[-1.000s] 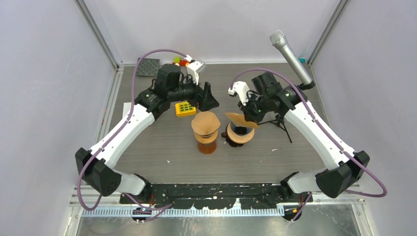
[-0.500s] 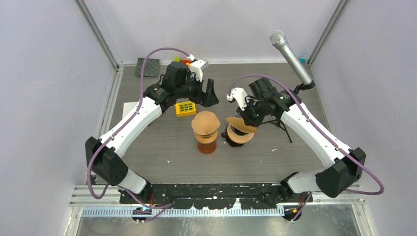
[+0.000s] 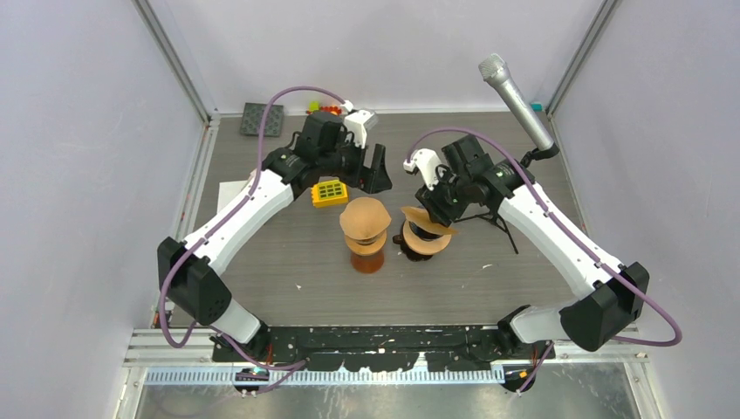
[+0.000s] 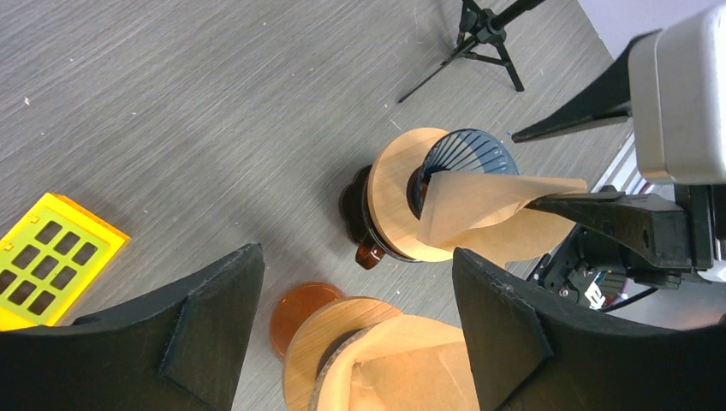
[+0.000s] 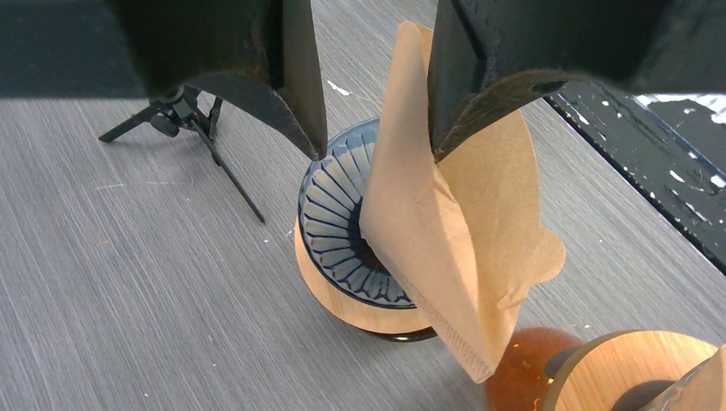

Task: Place the coffee filter in the dripper
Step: Place the coffee filter in the coffee dripper.

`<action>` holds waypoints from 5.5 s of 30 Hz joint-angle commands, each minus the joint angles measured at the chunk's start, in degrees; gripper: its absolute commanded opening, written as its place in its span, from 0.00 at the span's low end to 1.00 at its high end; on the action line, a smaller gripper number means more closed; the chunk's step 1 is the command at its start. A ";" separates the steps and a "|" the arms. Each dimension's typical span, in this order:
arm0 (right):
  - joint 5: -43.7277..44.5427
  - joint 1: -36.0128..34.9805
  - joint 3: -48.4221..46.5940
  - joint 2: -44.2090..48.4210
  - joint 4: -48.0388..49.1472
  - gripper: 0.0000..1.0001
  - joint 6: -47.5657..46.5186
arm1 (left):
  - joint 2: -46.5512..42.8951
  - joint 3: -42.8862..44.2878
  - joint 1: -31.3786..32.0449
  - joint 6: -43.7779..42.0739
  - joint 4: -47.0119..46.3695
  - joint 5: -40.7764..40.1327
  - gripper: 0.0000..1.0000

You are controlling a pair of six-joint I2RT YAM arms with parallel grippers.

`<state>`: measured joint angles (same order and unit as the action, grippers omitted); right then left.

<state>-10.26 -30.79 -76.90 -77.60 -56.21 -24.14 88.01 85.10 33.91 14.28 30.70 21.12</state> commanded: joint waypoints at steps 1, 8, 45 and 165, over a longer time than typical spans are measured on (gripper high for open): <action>3.07 -0.16 -0.13 3.07 2.55 0.50 5.44 | 0.50 3.42 1.32 -1.65 0.43 0.25 0.82; 6.04 0.00 1.53 5.37 2.19 0.54 10.29 | 2.07 5.69 3.15 -3.32 2.12 -0.64 0.82; -6.07 10.99 7.77 3.27 2.82 0.61 23.03 | 14.20 16.54 10.71 -7.69 12.15 -4.64 0.80; -7.72 12.33 15.87 3.47 14.78 0.59 24.46 | 17.42 11.90 13.40 -4.68 5.22 -6.73 0.82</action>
<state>-16.32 -18.63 -60.16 -76.38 -43.03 1.08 108.64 94.48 47.13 10.11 37.93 13.28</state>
